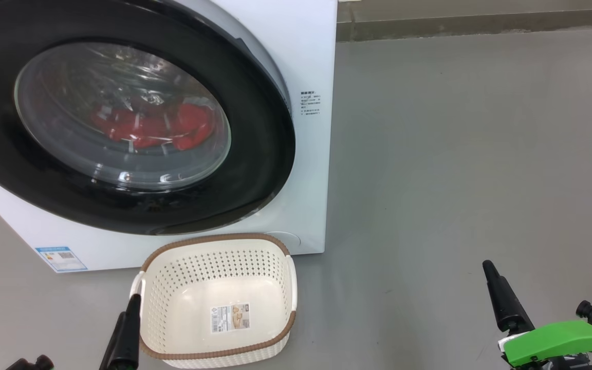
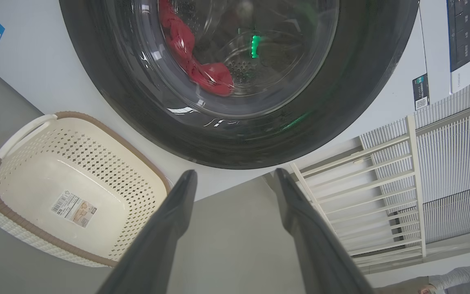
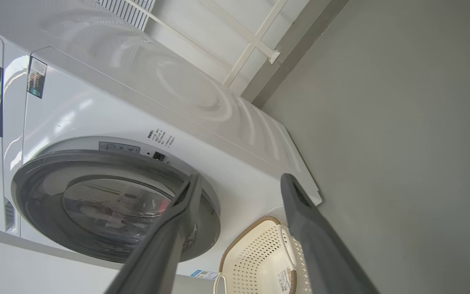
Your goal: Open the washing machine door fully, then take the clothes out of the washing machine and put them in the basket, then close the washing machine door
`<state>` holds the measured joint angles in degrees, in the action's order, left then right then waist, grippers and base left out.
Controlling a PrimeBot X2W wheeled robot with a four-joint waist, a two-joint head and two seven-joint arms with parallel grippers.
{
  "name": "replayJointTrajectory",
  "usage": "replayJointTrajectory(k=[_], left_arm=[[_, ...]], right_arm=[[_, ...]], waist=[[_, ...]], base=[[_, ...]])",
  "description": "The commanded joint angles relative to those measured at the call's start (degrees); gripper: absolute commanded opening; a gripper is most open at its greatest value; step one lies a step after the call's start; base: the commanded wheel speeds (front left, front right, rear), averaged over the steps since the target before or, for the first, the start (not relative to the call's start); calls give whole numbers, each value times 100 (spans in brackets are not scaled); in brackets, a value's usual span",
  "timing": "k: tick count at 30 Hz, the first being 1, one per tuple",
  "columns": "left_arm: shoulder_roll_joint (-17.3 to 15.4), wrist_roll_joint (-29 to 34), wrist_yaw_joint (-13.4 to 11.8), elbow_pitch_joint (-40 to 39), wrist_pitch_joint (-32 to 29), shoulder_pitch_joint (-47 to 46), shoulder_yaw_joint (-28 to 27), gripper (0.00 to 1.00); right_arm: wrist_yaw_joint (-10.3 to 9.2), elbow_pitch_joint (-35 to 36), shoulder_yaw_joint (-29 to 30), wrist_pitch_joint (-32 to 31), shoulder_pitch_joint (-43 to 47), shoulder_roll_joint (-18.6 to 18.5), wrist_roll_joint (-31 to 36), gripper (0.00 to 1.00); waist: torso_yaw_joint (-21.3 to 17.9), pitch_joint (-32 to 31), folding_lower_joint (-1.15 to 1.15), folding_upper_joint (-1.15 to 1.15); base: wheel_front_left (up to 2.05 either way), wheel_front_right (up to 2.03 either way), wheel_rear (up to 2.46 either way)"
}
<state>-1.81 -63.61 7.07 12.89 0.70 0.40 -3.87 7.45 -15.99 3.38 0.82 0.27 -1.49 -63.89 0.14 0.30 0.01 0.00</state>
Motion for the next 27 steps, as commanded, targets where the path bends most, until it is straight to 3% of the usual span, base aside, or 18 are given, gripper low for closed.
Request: replayJointTrajectory(k=[1, 27], left_arm=[[-63, 137, 15, -193, 59, -12, -102, 100], [-68, 2172, 3, -381, 499, 115, -223, 100]], right_arm=[[1, 183, -48, 57, -52, -82, 120, 100], [2, 288, -339, 494, 42, -131, 1857, 100]], waist=[[1, 0, -1, 0], [10, 37, 0, 0]], base=[[0, 0, 0], [0, 0, 0]])
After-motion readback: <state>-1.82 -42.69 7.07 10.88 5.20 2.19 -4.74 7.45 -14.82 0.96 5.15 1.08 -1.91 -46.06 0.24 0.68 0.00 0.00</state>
